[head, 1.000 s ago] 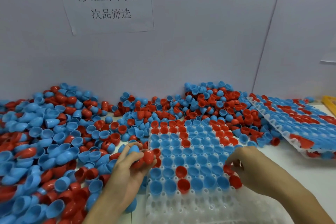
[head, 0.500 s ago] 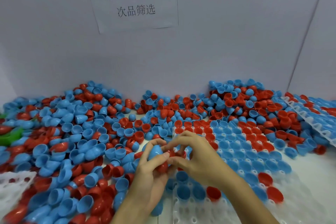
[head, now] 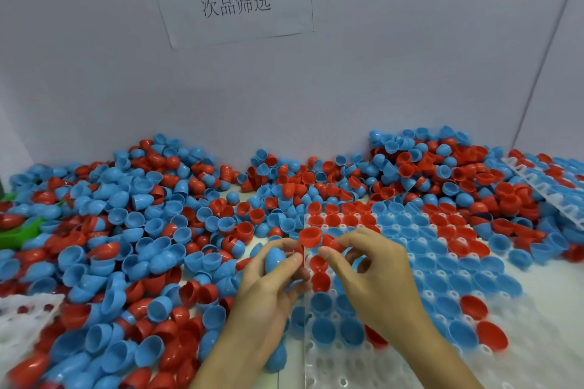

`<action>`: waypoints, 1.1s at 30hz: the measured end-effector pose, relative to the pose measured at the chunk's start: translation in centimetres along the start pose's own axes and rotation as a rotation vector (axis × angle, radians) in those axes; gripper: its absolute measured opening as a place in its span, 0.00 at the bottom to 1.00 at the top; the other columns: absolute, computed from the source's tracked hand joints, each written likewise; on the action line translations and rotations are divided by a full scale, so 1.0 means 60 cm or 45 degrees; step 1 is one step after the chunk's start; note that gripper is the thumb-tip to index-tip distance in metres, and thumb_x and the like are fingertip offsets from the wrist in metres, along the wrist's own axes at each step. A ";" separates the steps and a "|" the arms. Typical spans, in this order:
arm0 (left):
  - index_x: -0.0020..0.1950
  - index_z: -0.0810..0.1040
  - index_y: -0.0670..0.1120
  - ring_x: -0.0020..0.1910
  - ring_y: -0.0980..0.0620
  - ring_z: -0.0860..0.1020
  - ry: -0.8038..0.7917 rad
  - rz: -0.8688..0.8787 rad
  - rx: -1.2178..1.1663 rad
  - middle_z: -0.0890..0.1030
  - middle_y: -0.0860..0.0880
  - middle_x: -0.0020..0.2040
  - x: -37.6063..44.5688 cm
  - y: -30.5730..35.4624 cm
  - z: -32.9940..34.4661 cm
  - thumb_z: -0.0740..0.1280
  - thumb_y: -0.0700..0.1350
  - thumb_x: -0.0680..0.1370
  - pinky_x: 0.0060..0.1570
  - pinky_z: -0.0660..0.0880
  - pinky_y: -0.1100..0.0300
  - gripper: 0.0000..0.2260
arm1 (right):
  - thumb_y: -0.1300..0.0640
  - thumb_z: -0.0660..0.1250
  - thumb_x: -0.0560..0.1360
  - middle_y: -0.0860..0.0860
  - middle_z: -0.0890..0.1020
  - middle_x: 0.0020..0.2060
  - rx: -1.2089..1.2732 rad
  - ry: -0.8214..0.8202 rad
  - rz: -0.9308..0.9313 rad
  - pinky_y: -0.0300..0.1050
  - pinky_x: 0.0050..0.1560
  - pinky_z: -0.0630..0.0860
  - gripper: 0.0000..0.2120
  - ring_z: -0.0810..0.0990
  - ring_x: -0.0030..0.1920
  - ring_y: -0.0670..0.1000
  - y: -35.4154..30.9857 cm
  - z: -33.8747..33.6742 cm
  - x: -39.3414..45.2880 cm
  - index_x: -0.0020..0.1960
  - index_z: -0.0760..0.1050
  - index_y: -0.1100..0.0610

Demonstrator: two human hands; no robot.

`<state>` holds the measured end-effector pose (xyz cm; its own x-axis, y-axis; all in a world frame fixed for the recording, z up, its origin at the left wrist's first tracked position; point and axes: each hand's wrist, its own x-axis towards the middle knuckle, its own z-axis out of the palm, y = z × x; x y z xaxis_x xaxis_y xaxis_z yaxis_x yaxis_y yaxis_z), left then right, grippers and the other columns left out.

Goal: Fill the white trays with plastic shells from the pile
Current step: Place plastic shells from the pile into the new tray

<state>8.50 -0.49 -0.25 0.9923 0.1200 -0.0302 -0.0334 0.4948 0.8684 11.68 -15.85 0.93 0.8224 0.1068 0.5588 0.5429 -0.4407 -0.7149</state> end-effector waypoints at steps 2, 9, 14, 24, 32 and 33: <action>0.46 0.86 0.46 0.35 0.51 0.78 -0.065 -0.061 0.032 0.77 0.44 0.39 -0.004 -0.002 0.003 0.73 0.43 0.69 0.34 0.77 0.61 0.07 | 0.51 0.75 0.73 0.41 0.78 0.32 0.030 -0.002 -0.015 0.30 0.36 0.69 0.08 0.78 0.37 0.48 -0.006 0.006 -0.003 0.36 0.79 0.44; 0.39 0.85 0.50 0.34 0.55 0.75 -0.074 -0.054 0.070 0.78 0.48 0.36 -0.001 -0.005 0.006 0.74 0.51 0.69 0.34 0.73 0.60 0.05 | 0.47 0.57 0.84 0.43 0.77 0.41 0.184 -0.278 -0.071 0.35 0.42 0.73 0.19 0.78 0.44 0.49 -0.012 0.016 -0.015 0.42 0.81 0.52; 0.42 0.84 0.49 0.36 0.54 0.77 -0.099 -0.018 0.130 0.79 0.46 0.38 -0.001 -0.001 0.001 0.77 0.53 0.71 0.36 0.75 0.59 0.08 | 0.52 0.63 0.80 0.42 0.79 0.42 0.154 -0.180 -0.050 0.34 0.43 0.73 0.11 0.79 0.47 0.48 -0.018 0.006 -0.008 0.45 0.83 0.51; 0.52 0.84 0.49 0.34 0.50 0.73 -0.255 0.022 0.267 0.80 0.44 0.40 -0.006 -0.008 -0.002 0.74 0.56 0.68 0.31 0.69 0.60 0.16 | 0.65 0.76 0.71 0.41 0.80 0.38 0.130 -0.229 -0.076 0.35 0.36 0.75 0.14 0.80 0.39 0.48 -0.006 -0.008 -0.002 0.50 0.84 0.47; 0.50 0.84 0.50 0.32 0.51 0.73 -0.266 0.012 0.238 0.76 0.44 0.38 -0.004 -0.011 -0.004 0.75 0.55 0.67 0.29 0.70 0.60 0.15 | 0.65 0.76 0.72 0.39 0.78 0.35 0.014 -0.235 -0.182 0.29 0.37 0.72 0.12 0.78 0.37 0.44 -0.005 0.002 -0.006 0.50 0.85 0.51; 0.50 0.84 0.49 0.32 0.50 0.73 -0.271 0.002 0.222 0.76 0.43 0.38 -0.004 -0.011 -0.005 0.75 0.54 0.67 0.29 0.70 0.60 0.15 | 0.66 0.76 0.71 0.37 0.78 0.36 0.011 -0.211 -0.201 0.28 0.38 0.71 0.12 0.78 0.39 0.41 -0.005 0.004 -0.007 0.51 0.85 0.52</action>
<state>8.24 -0.63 -0.97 0.9956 -0.0718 0.0600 -0.0325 0.3366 0.9411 11.19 -15.55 0.81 0.7432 0.3189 0.5882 0.6682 -0.3993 -0.6277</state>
